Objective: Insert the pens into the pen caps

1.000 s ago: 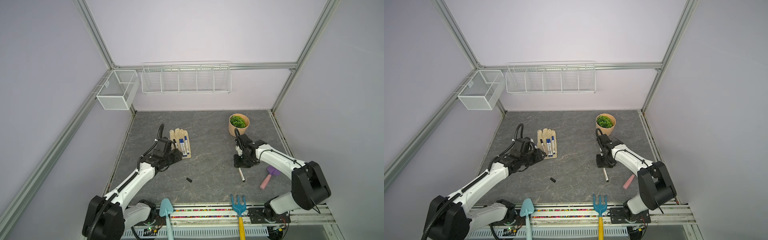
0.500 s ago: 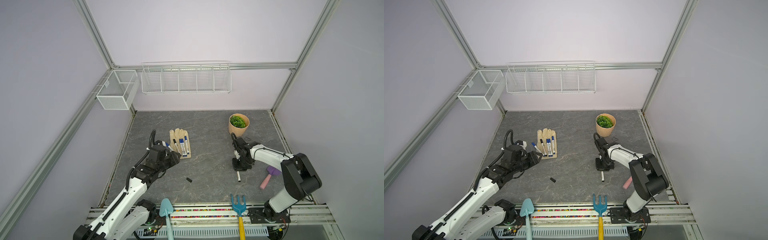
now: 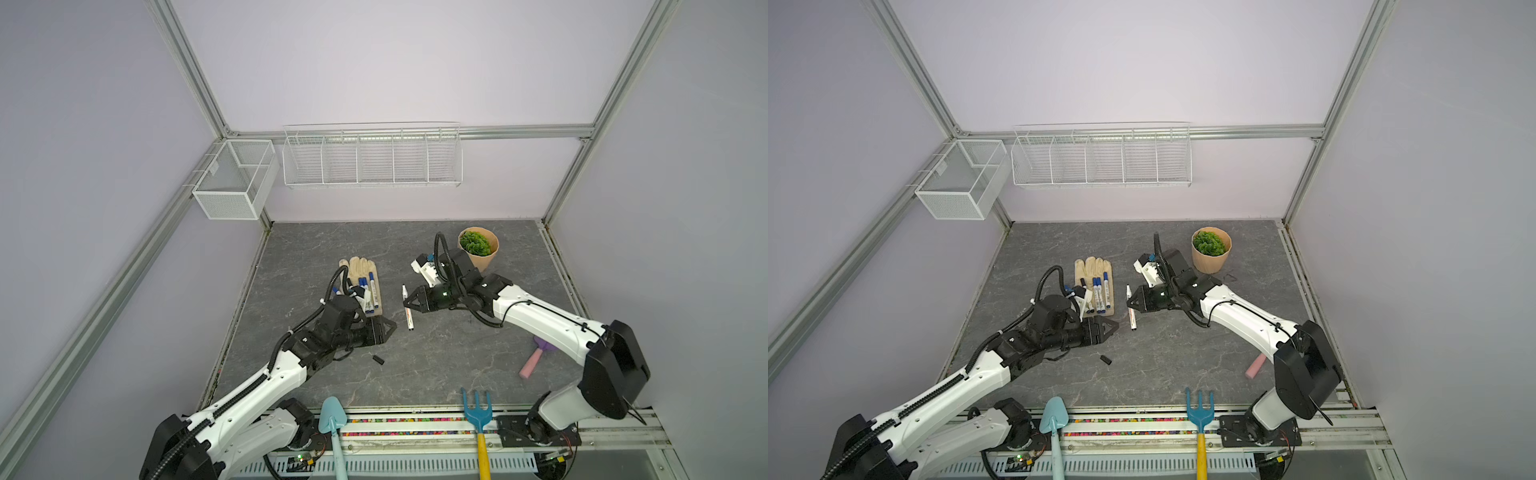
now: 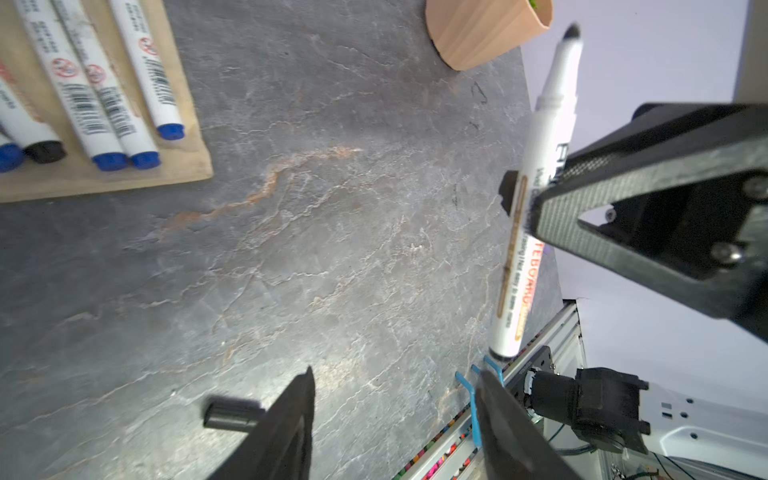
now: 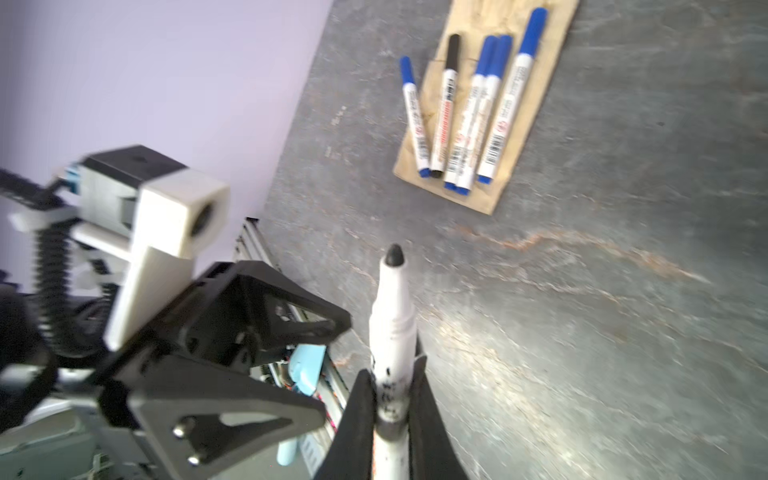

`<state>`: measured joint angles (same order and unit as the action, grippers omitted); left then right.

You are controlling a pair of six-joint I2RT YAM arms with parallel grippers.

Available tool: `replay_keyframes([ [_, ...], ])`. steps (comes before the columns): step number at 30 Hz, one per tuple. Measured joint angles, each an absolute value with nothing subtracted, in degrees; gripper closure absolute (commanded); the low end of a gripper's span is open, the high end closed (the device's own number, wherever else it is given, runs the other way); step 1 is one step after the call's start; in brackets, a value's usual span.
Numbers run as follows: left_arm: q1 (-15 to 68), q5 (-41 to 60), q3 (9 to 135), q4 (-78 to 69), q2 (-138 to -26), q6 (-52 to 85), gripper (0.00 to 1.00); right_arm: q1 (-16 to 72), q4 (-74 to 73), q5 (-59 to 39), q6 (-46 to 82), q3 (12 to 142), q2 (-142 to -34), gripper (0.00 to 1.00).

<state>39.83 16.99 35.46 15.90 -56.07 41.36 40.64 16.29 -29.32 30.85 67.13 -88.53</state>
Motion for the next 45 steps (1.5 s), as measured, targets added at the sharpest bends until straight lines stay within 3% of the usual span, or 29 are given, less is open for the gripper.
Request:
replay_keyframes([
  [17, 40.10, 16.67, 35.73, 7.90, -59.57, 41.23, 0.42, 42.96, 13.41, -33.87, 31.70, 70.17, -89.27, 0.93],
  [25, 40.16, 15.42, 35.73, 14.90, -51.40, 38.85, 0.41, 42.89, 13.41, -31.77, 31.53, 70.17, -89.27, 0.93],
  [32, 40.16, 16.47, 35.35, 12.12, -46.78, 38.96, 0.39, 42.85, 13.52, -30.87, 31.07, 70.17, -89.27, 0.93],
  [45, 40.18, 17.15, 37.76, 5.41, -58.52, 37.52, 0.45, 42.85, 12.62, -31.35, 32.01, 70.17, -89.03, 0.93],
])
